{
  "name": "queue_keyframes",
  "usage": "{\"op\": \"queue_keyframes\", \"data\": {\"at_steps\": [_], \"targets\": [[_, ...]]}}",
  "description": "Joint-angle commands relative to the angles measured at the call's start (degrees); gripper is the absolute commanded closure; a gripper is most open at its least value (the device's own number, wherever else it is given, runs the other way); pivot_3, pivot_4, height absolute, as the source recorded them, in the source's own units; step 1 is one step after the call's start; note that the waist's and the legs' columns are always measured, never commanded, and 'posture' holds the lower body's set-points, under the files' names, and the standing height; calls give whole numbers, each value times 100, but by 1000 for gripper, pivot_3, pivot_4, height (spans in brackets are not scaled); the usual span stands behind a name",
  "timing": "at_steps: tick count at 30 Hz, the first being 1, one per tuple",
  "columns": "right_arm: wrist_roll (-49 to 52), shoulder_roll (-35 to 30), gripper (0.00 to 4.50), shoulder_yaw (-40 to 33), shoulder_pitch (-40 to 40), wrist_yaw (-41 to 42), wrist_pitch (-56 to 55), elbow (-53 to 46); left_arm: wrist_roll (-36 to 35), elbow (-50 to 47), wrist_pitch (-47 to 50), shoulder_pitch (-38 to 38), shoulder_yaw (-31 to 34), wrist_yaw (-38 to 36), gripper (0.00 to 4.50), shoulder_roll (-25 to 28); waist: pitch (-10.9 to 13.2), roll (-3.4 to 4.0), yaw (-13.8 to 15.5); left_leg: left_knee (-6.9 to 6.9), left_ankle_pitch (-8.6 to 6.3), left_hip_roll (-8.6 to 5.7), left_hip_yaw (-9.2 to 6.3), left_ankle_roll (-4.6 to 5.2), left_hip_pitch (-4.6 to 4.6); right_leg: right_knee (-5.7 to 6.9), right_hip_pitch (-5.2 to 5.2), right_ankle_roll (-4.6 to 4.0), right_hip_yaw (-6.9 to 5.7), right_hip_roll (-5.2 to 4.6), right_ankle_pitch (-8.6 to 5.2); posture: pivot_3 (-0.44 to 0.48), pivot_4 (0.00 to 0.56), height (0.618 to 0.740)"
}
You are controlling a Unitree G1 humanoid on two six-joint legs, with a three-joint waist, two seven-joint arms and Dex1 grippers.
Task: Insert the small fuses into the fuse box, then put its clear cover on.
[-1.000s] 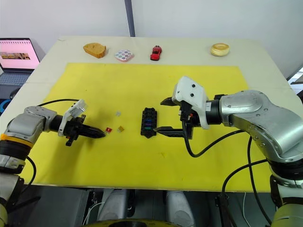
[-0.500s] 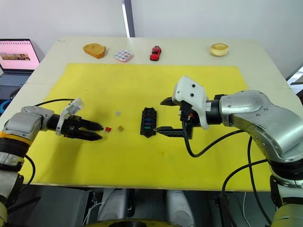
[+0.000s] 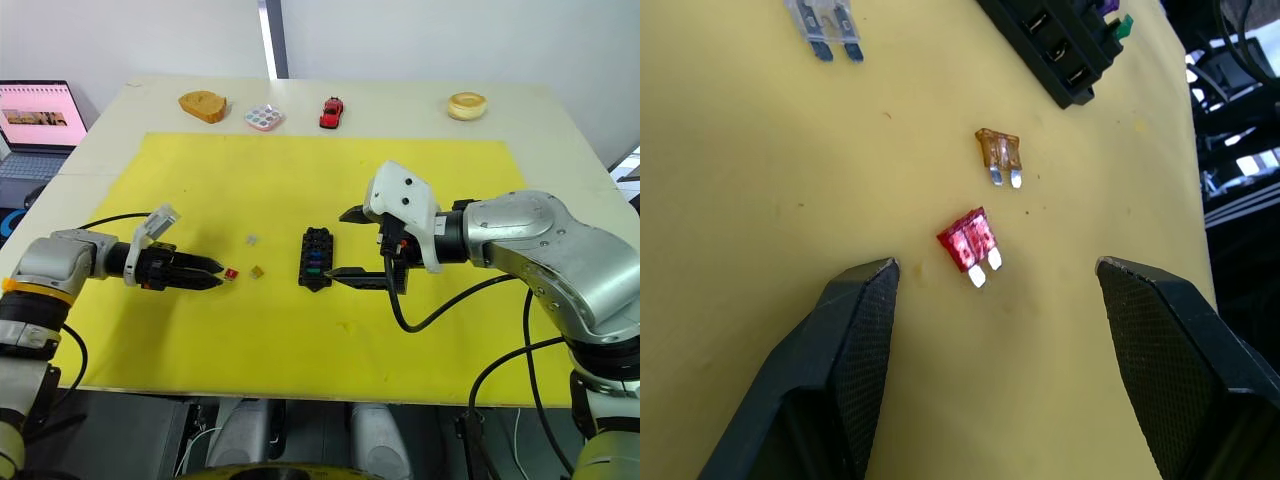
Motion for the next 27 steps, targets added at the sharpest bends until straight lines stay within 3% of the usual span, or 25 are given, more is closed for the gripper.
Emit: {"op": "queue_keyframes", "data": {"at_steps": [1, 8, 11, 16, 27], "targets": [[-12, 22, 0, -68, -99, 7, -93, -118, -68, -283, 111, 56, 6, 38, 1212, -125, 0, 0, 6, 0, 0, 0, 0, 0, -1, 0, 0, 0, 0, 0, 0, 0, 150, 740], [-16, 16, 0, -77, -64, -24, -74, -159, 101, -145, -73, 81, -29, 2, 1212, -72, 0, 0, -5, 0, 0, -1, -1, 0, -1, -1, 0, 0, 0, 0, 0, 0, 150, 740], [-17, 21, 0, -78, -54, -33, -78, -164, 130, -84, -112, 75, -6, 19, 1974, -58, 0, 0, -11, 0, 0, -1, -1, 0, -1, -1, 0, 0, 0, 0, 0, 0, 150, 740], [-28, 35, 0, -68, -63, -25, -100, -153, 172, -35, -178, 96, 16, 5, 4435, -10, 0, 0, -33, 0, 0, 0, -1, 0, -1, -1, 0, 0, 0, 1, 0, 0, 150, 740], [10, 65, 0, -80, -108, -6, -5, -112, -89, -820, -83, 221, 237, 7, 4435, 54, 0, 0, -34, -1, 0, 2, -1, 0, -1, -1, -1, 0, 0, 2, 0, 0, 150, 740]]}}
